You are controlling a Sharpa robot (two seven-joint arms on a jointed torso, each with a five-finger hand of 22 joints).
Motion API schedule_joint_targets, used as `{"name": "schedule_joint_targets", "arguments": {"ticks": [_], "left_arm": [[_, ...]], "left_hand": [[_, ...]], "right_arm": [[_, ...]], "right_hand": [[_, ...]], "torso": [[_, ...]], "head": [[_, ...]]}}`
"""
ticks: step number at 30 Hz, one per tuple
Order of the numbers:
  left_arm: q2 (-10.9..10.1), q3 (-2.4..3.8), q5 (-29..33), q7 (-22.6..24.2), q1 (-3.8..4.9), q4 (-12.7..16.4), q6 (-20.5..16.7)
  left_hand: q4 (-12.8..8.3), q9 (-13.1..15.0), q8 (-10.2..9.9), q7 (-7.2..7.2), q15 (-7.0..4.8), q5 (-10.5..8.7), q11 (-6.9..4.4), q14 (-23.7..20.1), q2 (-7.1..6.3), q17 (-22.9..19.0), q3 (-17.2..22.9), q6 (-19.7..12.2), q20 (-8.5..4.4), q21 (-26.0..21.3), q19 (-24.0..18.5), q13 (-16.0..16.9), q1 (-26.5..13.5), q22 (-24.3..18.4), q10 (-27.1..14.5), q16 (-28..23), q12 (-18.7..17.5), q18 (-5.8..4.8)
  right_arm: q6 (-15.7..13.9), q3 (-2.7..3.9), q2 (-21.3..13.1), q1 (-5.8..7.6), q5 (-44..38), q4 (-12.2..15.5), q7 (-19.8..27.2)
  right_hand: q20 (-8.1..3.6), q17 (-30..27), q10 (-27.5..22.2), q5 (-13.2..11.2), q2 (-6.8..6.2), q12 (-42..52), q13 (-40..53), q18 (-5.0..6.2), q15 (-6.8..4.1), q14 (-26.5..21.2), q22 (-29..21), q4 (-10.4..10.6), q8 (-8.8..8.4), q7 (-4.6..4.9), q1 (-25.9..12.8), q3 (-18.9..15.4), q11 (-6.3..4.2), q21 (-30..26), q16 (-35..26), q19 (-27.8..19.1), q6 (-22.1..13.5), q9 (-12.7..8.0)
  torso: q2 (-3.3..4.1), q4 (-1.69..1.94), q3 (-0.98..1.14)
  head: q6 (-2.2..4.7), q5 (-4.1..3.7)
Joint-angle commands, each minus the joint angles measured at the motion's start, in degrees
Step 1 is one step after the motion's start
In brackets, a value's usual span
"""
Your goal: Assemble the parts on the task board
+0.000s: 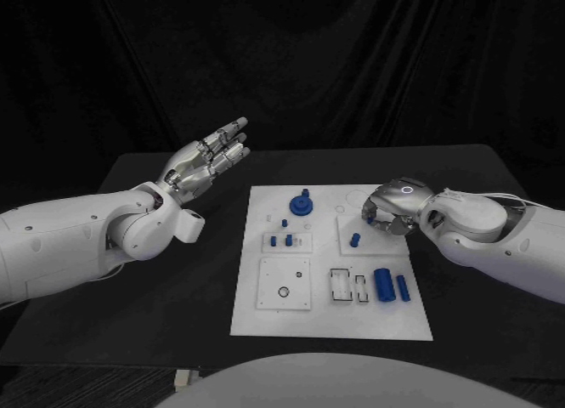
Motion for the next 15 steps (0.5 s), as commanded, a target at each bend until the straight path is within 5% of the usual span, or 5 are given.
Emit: {"name": "schedule_joint_targets", "arguments": {"ticks": [1,15], "left_arm": [[0.2,0.06,0.5,5.2,-0.09,0.0,0.6],[0.4,0.06,0.5,4.3,-0.17,-0.4,0.7]], "left_hand": [[0.1,0.1,0.3,0.05,0.34,0.48,0.48,0.1,0.16,-0.1,-0.4,0.5,0.47,-0.2,0.0,0.0,0.7,0.1,0.1,-0.2,-0.3,0.47],[0.0,0.1,0.3,-0.02,0.72,1.56,0.52,0.1,0.89,-0.1,-0.9,0.5,1.42,-0.1,0.1,0.0,2.1,0.3,0.1,-0.2,-0.3,0.95]], "right_arm": [[-0.6,0.03,-0.2,-0.16,-0.1,0.2,0.4],[-2.1,0.03,-0.6,-0.15,1.9,0.6,0.2]], "right_hand": [[-0.18,0.1,0.7,-0.3,-0.06,0.1,-0.1,-0.29,-0.11,0.1,4.0,-0.1,0.43,-0.06,0.3,0.3,-0.01,0.1,-0.1,0.4,0.7,0.2],[-0.47,0.5,2.9,-1.5,0.47,0.3,-0.6,-0.36,-0.47,0.5,4.6,-1.0,1.47,-0.44,0.2,0.9,-0.49,0.5,0.3,0.8,2.6,1.2]], "torso": [[0.01,0.0,0.01],[0.03,-0.02,0.01]], "head": [[-0.01,-0.02],[-0.01,-0.01]]}}
